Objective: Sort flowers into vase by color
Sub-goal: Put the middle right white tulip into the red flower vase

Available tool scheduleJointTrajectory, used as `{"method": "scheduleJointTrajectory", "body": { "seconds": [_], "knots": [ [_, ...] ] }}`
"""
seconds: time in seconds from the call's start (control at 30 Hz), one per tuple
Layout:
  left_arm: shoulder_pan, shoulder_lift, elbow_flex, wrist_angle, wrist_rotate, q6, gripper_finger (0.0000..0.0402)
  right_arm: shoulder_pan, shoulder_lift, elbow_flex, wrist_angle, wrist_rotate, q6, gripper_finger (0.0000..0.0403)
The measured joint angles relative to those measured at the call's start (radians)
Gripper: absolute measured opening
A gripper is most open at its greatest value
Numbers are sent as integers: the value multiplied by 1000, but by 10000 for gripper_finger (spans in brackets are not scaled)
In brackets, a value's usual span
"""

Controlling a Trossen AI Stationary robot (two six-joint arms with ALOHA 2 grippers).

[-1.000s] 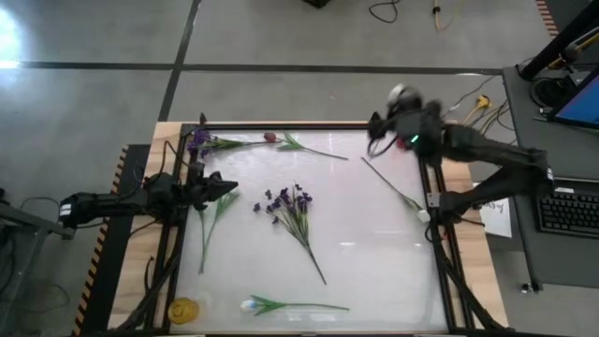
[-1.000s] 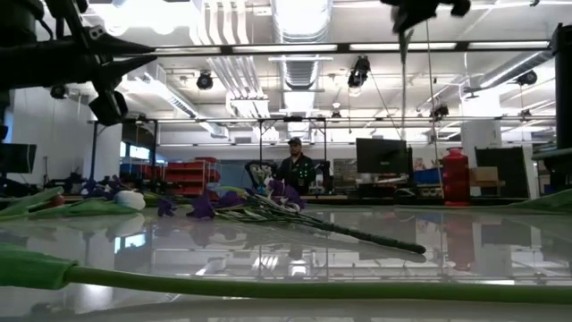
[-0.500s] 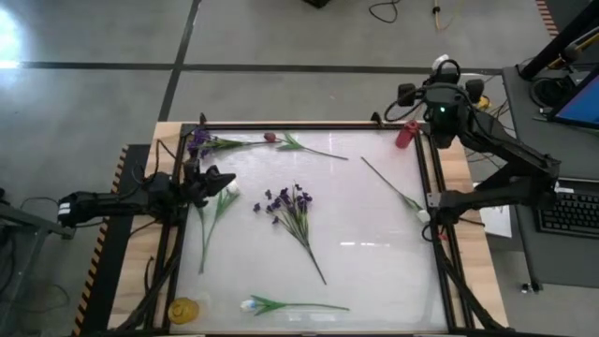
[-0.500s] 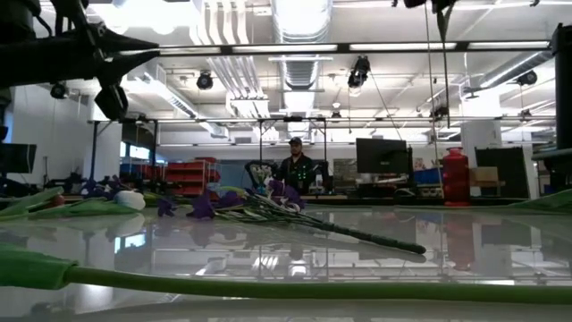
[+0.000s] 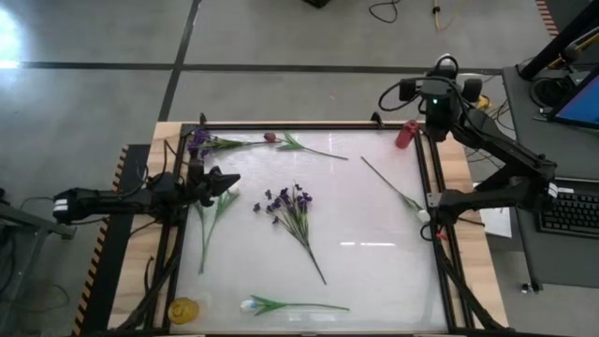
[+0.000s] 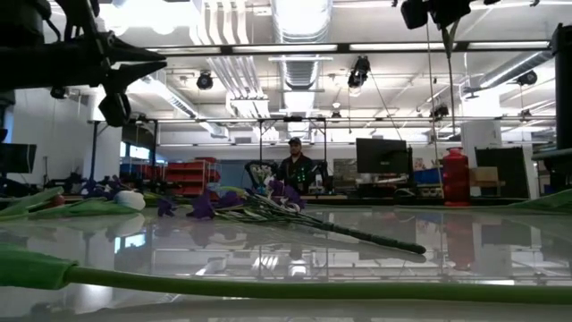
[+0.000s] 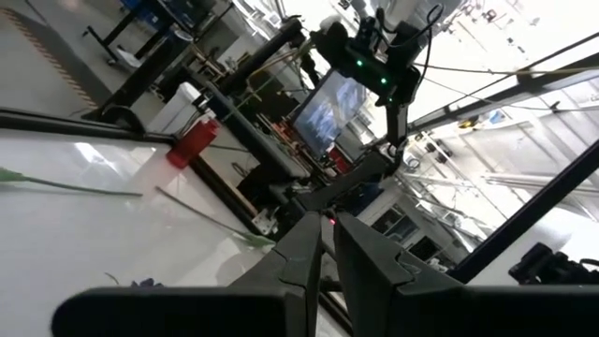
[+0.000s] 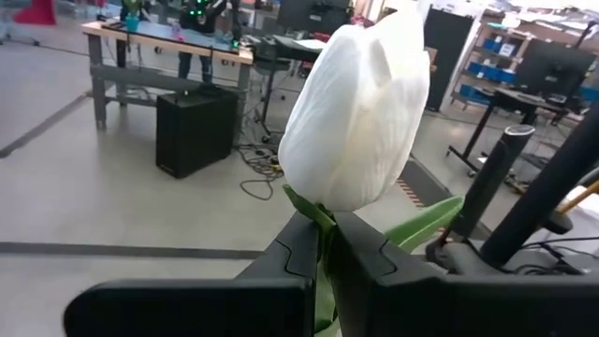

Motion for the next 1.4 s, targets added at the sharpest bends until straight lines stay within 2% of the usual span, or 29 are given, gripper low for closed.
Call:
{"method": "scheduleJointTrajectory", "body": {
  "seconds": [0.7, 0.9, 1.07, 1.17, 1.4],
  "knots": [
    [0, 32, 0, 32, 0, -1, 25, -50, 91, -1, 20, -37, -21, 11],
    [0, 32, 0, 31, 0, 2, 25, -56, 124, -6, -48, -37, 64, 12],
    [0, 32, 0, 30, 1, 3, 25, -76, 141, -18, -198, -51, 246, 12],
    [0, 32, 3, 22, 38, 29, 25, -77, 140, -32, -231, -52, 311, 13],
    [0, 60, 119, -162, 64, 108, 25, -77, 138, -61, -237, -97, 350, 13]
  ]
}}
